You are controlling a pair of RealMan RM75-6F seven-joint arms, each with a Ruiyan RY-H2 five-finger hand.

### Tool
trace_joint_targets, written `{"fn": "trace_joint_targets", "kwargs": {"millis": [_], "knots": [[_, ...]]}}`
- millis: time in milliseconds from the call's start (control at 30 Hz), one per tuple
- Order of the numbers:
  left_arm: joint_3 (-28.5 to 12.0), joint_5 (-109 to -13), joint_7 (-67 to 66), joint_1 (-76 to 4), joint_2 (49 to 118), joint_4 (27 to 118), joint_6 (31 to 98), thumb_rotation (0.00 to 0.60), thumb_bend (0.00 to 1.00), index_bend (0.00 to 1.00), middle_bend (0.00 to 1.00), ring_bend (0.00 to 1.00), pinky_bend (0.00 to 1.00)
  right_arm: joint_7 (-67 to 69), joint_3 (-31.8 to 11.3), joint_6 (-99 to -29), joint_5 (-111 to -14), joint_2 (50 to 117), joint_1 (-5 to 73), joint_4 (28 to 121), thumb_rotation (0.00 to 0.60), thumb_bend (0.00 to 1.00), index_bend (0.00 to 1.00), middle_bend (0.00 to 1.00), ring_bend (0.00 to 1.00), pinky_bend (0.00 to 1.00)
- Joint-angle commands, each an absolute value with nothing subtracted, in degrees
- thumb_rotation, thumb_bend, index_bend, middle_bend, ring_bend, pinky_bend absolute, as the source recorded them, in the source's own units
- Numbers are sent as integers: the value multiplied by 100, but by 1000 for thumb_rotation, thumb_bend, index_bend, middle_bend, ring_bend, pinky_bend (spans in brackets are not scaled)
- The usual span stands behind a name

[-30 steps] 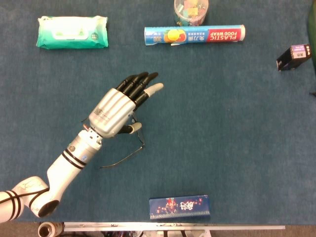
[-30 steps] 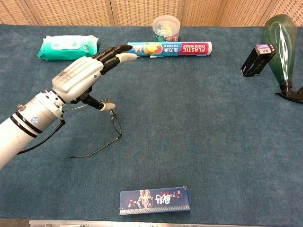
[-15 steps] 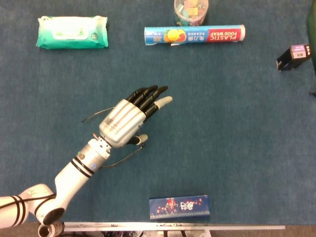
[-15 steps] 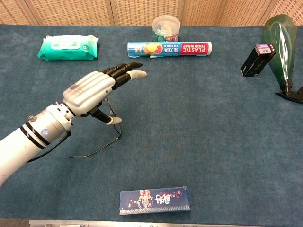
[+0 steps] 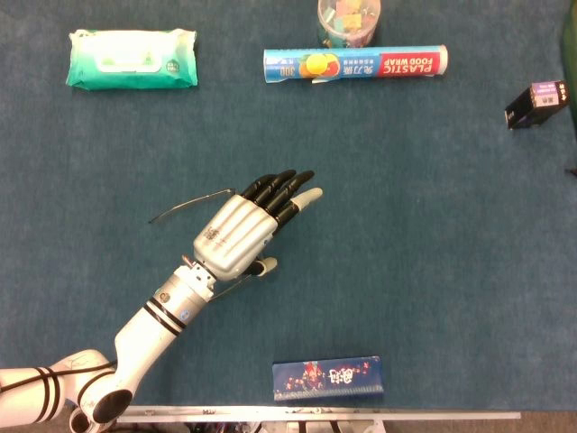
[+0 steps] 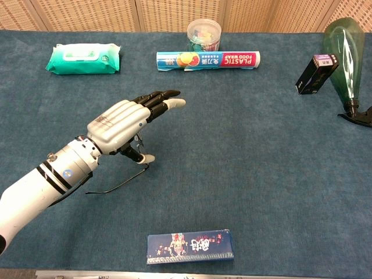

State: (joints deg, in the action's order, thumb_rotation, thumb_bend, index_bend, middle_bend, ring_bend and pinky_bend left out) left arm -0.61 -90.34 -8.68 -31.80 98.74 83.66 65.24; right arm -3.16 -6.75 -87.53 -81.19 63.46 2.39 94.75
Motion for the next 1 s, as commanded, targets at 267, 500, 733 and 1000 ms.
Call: {"fn": "trace_joint_targets", "kwargs": {"millis": [267, 500, 733, 1000], "knots": [[-212, -8598, -1107, -3214, 9977, 8252, 6262, 600, 0, 50, 0, 0, 120, -253, -666, -8742, -8108, 6361, 221, 9417, 600, 40, 146, 185, 214, 448], [-195, -8523, -1159, -3187, 9982, 8246, 6269, 600, 0, 49, 0, 0, 120, -232, -657, -8735, -8115, 6365, 213, 9397, 600, 40, 146, 185, 214, 448], [-110, -8537, -1238, -3107, 9932, 8262, 6363, 600, 0, 49, 0, 0, 121, -226, -655, -8731, -8123, 6379, 212, 9385, 600, 40, 146, 185, 214, 449], [-51, -8531, -1272, -3032, 9855, 8197, 6423, 600, 0, 49, 0, 0, 120, -214, -656, -8709, -8124, 6404, 222, 9367, 600, 40, 146, 185, 214, 448]]}}
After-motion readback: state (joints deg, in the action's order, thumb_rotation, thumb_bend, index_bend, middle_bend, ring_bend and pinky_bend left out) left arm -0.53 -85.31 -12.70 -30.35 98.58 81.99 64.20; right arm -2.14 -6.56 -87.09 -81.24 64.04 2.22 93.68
